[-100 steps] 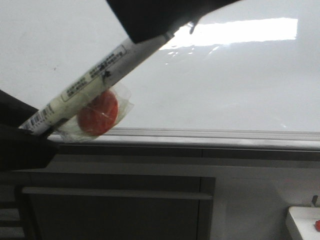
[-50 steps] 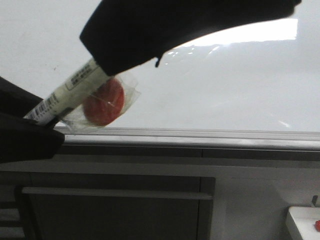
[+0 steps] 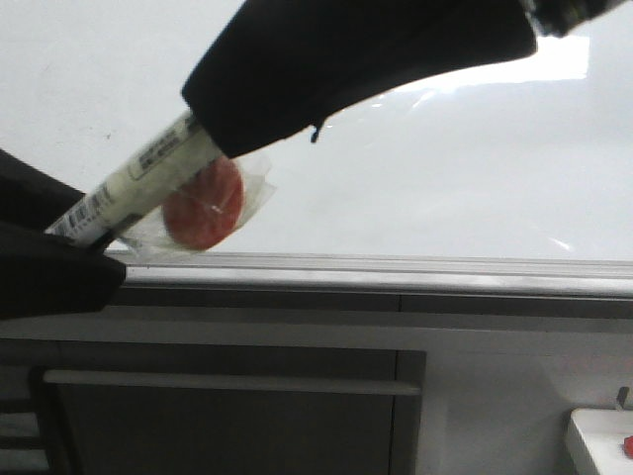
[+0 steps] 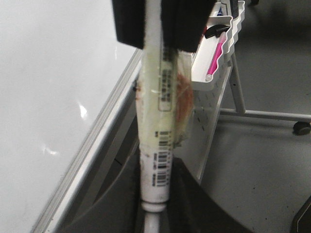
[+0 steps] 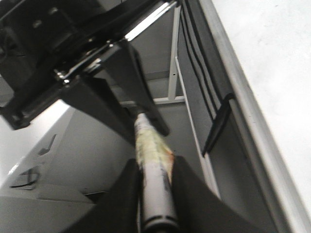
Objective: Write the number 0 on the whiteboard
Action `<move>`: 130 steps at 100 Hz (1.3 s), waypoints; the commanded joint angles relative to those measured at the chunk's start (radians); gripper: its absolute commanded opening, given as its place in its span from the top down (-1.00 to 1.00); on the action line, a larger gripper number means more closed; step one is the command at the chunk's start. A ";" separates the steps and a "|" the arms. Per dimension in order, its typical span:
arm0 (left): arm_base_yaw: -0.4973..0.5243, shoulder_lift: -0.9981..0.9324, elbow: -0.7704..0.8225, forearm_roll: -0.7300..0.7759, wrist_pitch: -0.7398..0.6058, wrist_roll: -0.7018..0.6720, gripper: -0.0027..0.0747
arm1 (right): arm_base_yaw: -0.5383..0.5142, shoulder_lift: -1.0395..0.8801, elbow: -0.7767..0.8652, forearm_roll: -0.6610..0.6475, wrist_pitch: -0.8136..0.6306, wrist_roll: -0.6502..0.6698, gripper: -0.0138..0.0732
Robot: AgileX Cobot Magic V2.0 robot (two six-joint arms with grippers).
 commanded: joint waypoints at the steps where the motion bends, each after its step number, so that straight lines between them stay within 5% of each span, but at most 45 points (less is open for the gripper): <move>1: -0.008 -0.001 -0.029 -0.006 -0.074 -0.007 0.98 | -0.003 -0.016 -0.036 0.032 -0.033 -0.010 0.85; 15: -0.008 -0.001 -0.029 -0.006 -0.074 -0.007 0.86 | -0.003 -0.016 -0.036 0.032 -0.033 -0.010 0.85; 35: -0.008 -0.001 -0.029 -0.006 -0.074 -0.007 -0.12 | -0.003 -0.016 -0.036 0.032 -0.034 -0.010 0.85; 44: -0.008 -0.001 -0.031 -0.006 -0.074 -0.007 -0.33 | -0.003 -0.016 -0.036 0.032 -0.031 -0.010 0.85; 76: -0.010 -0.105 -0.130 -0.012 0.091 -0.007 -0.31 | -0.003 0.004 -0.036 0.032 -0.039 -0.003 0.85; 95: -0.010 -0.247 -0.177 0.000 0.275 -0.035 -0.16 | -0.005 0.023 -0.036 0.034 -0.213 0.176 0.84; 104: 0.008 -0.314 -0.179 0.089 0.300 -0.144 0.09 | -0.005 0.023 -0.036 0.056 -0.276 0.204 0.84; 119: 0.093 -0.380 -0.179 0.331 0.346 -0.528 0.72 | -0.005 0.033 -0.036 0.062 -0.301 0.201 0.85; 130: 0.159 -0.384 -0.179 0.380 0.334 -0.592 0.98 | -0.005 0.060 -0.036 0.081 -0.294 0.201 0.85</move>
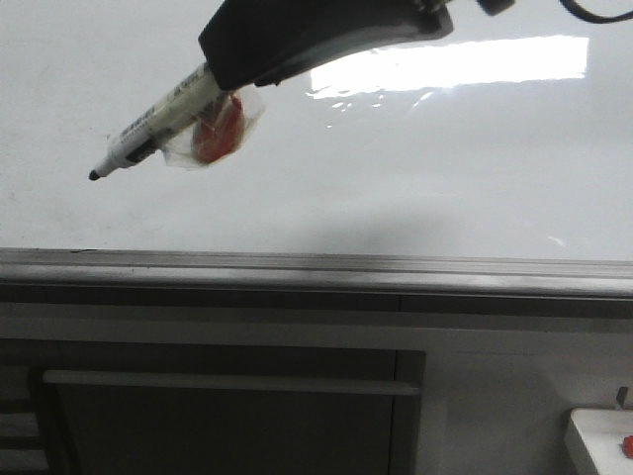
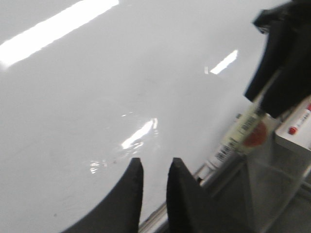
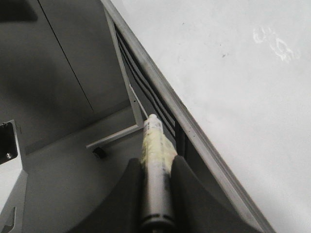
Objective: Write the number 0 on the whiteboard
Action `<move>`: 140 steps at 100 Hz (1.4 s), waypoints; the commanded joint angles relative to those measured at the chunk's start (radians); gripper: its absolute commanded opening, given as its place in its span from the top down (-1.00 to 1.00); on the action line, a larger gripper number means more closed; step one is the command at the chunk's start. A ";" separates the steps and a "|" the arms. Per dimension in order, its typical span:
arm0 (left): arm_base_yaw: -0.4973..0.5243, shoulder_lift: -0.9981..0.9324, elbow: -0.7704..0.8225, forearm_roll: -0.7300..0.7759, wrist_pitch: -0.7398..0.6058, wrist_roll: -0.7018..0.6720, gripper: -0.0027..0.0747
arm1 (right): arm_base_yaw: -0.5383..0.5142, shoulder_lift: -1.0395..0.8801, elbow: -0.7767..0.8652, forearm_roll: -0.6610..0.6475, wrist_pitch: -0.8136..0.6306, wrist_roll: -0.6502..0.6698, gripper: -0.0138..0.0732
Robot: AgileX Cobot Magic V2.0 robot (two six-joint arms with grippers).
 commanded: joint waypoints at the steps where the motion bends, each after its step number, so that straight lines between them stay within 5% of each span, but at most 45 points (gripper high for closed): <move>1: 0.045 0.001 -0.035 0.070 -0.061 -0.092 0.98 | -0.005 0.001 -0.035 0.037 -0.040 0.004 0.85; 22: 0.124 0.001 -0.035 0.065 -0.069 -0.143 0.98 | -0.029 0.015 -0.049 0.033 -0.139 0.004 0.85; 49: 0.202 0.001 -0.035 0.075 -0.135 -0.202 0.98 | -0.100 0.083 -0.125 -0.043 -0.038 -0.006 0.85; 140: 0.206 0.001 -0.035 0.081 -0.154 -0.225 0.98 | -0.145 0.254 -0.282 -0.118 -0.061 -0.008 0.85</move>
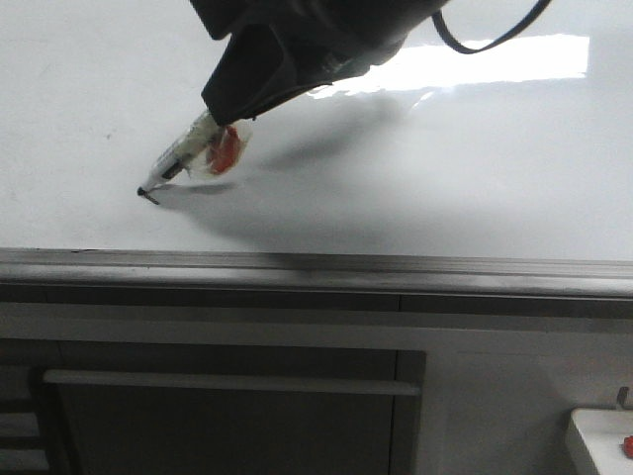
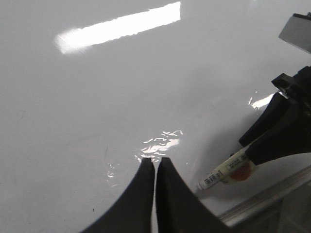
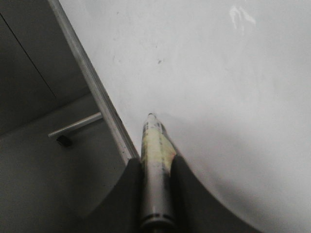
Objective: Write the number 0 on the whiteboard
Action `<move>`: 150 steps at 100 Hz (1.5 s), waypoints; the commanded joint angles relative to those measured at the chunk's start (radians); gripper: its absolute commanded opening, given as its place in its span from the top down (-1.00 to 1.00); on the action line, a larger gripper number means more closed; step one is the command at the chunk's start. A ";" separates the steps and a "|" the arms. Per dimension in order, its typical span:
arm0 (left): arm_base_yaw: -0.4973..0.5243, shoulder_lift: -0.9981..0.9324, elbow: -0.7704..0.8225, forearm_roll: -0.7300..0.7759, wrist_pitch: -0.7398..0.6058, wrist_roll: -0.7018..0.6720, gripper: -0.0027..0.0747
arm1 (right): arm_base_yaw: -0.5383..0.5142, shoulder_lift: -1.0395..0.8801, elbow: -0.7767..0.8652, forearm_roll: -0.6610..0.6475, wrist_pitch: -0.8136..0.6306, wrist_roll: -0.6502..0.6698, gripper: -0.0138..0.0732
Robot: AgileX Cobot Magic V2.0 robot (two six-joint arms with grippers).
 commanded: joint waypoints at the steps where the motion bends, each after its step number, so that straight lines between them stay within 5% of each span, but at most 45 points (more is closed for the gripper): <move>1: 0.003 0.005 -0.035 0.019 -0.058 -0.013 0.98 | -0.026 -0.014 -0.069 -0.003 -0.084 -0.010 0.85; 62: 0.003 0.005 -0.035 0.019 -0.058 -0.013 0.98 | -0.145 -0.101 -0.126 -0.066 -0.002 -0.010 0.83; 150: 0.003 0.005 -0.035 0.019 -0.058 -0.013 0.98 | -0.062 -0.058 0.006 -0.054 0.012 0.022 0.81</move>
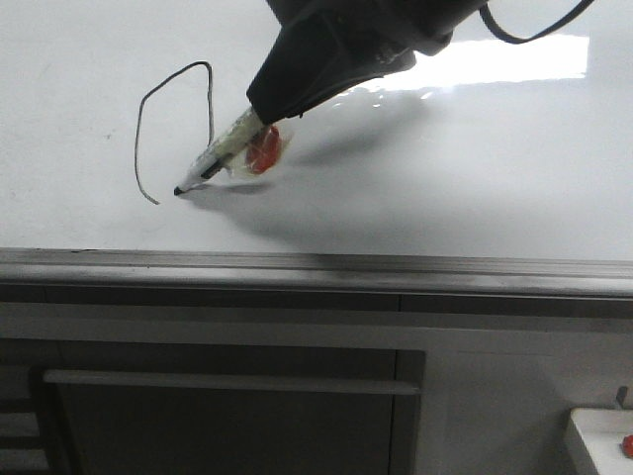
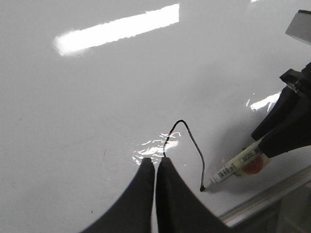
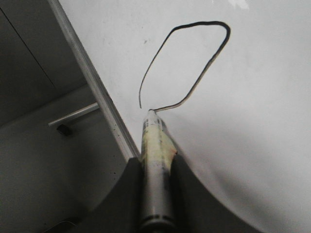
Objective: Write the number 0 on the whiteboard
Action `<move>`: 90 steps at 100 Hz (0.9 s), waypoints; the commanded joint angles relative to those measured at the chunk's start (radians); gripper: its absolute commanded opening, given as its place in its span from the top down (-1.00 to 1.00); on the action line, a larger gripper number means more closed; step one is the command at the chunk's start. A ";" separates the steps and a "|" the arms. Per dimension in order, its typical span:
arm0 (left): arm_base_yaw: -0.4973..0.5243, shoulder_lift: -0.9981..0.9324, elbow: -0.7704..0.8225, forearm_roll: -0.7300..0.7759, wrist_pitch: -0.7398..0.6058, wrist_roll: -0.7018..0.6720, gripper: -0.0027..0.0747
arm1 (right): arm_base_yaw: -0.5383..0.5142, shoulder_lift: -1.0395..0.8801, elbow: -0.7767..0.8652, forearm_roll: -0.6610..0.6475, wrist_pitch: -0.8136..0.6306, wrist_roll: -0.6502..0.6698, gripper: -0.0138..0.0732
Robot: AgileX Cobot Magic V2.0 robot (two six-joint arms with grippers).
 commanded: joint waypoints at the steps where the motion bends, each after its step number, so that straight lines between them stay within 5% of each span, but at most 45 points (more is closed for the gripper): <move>1: 0.003 0.005 -0.035 0.019 -0.052 -0.013 0.98 | 0.002 -0.011 -0.021 -0.001 -0.072 0.002 0.81; 40: 0.003 0.005 -0.035 0.019 -0.052 -0.013 0.98 | 0.035 0.007 -0.044 -0.001 -0.104 -0.003 0.81; 59: -0.012 0.007 -0.033 -0.026 -0.125 -0.003 0.98 | 0.035 -0.060 -0.046 -0.031 0.028 -0.010 0.81; 90: -0.226 0.186 0.042 -0.108 -0.289 0.177 0.88 | 0.035 -0.153 -0.046 -0.101 0.240 -0.010 0.81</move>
